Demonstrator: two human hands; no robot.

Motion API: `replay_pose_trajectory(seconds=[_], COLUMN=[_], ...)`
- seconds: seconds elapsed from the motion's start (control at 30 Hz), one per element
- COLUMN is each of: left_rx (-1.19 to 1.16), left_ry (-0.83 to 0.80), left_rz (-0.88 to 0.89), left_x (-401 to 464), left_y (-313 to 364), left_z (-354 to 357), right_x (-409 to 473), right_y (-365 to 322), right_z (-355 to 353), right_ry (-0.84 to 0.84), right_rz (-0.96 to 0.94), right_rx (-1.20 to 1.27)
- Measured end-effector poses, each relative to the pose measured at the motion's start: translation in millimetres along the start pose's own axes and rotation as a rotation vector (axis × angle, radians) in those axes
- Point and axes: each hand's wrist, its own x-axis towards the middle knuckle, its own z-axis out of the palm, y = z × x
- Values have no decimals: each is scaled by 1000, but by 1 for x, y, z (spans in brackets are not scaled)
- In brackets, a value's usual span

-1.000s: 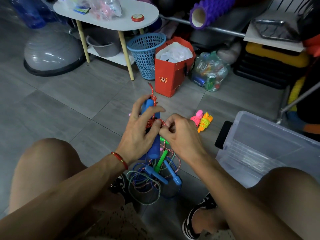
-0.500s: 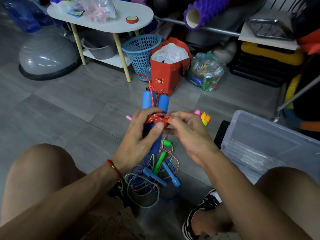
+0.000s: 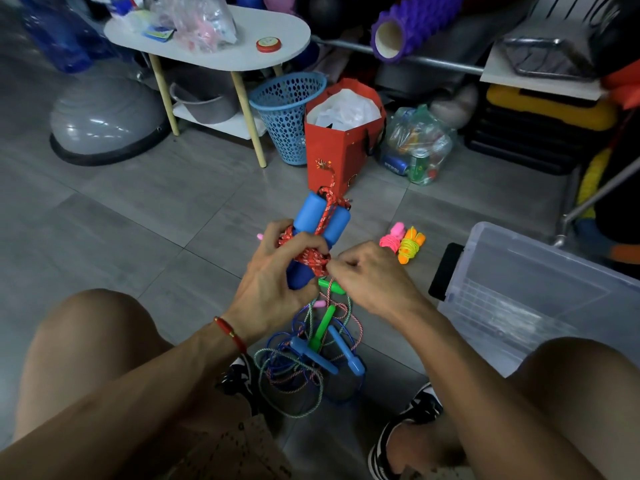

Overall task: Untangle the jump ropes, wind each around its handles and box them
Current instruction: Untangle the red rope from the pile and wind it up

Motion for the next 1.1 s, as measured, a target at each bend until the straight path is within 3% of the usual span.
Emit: replay_pose_trajectory(seconds=[0.2, 0.37, 0.53, 0.63, 0.77, 0.87, 1.1], left_rx=[-290, -623, -800, -730, -386, -382, -413], left_ry=[-24, -70, -152, -240, -205, -126, -135], left_rz=[-63, -212, -373, -464, -607, -648, -626], left_x=[1, 3, 1, 2, 3, 5, 18], left_y=[5, 17, 11, 7, 6, 1, 10], left_z=[-7, -13, -8, -1, 10, 15, 7], right_x=[2, -1, -9, -10, -13, -16, -10], right_y=[9, 7, 3, 3, -1, -7, -1], right_z=[-16, -21, -12, -6, 1, 8, 1], right_ry=[121, 51, -47, -19, 25, 51, 153], right_rz=[128, 158, 79, 3, -60, -97, -81], right_rx=[371, 526, 558, 432, 336, 295, 296])
